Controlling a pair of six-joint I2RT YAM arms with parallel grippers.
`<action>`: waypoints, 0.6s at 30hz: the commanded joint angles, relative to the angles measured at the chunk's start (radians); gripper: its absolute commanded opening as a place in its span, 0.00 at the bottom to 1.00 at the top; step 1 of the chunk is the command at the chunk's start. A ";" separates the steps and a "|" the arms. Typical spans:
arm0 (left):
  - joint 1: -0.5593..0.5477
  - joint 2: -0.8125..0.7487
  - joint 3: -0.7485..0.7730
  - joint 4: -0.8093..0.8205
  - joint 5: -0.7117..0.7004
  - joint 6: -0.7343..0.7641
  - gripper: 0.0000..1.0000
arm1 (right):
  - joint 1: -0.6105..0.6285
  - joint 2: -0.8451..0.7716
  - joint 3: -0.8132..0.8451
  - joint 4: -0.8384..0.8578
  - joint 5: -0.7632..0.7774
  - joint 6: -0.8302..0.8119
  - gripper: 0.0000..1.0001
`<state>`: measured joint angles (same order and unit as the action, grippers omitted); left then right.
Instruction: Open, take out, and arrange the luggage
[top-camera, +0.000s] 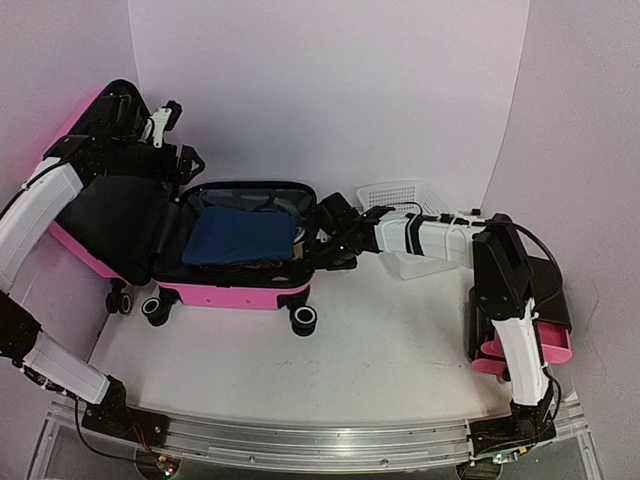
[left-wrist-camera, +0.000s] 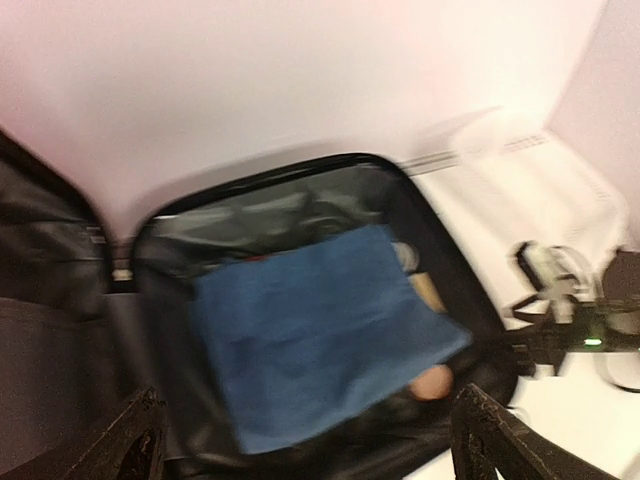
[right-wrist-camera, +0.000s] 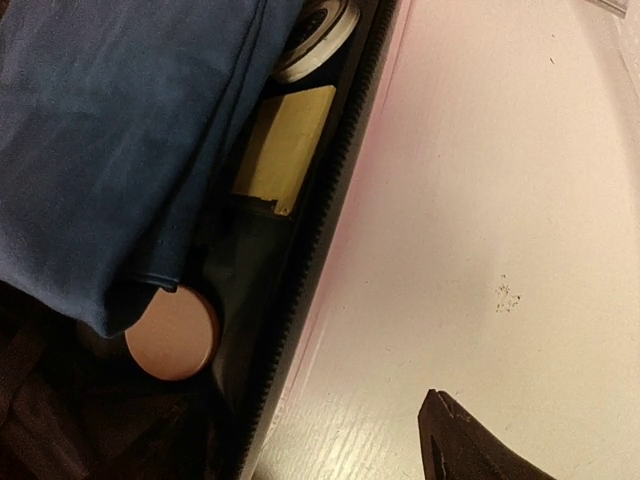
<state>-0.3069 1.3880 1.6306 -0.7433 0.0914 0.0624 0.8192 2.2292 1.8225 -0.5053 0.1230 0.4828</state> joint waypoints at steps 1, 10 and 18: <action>-0.027 -0.035 0.032 0.080 0.332 -0.163 0.99 | -0.007 -0.087 0.035 -0.138 -0.035 -0.080 0.82; -0.256 -0.015 -0.037 0.140 0.291 -0.177 0.97 | -0.104 -0.280 -0.024 -0.243 -0.115 -0.195 0.98; -0.267 0.033 -0.248 0.237 0.311 -0.252 0.97 | -0.273 -0.332 -0.107 -0.374 -0.019 -0.423 0.98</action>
<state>-0.5728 1.3918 1.4380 -0.5846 0.3725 -0.1318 0.6121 1.9026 1.7397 -0.7944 0.0509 0.2119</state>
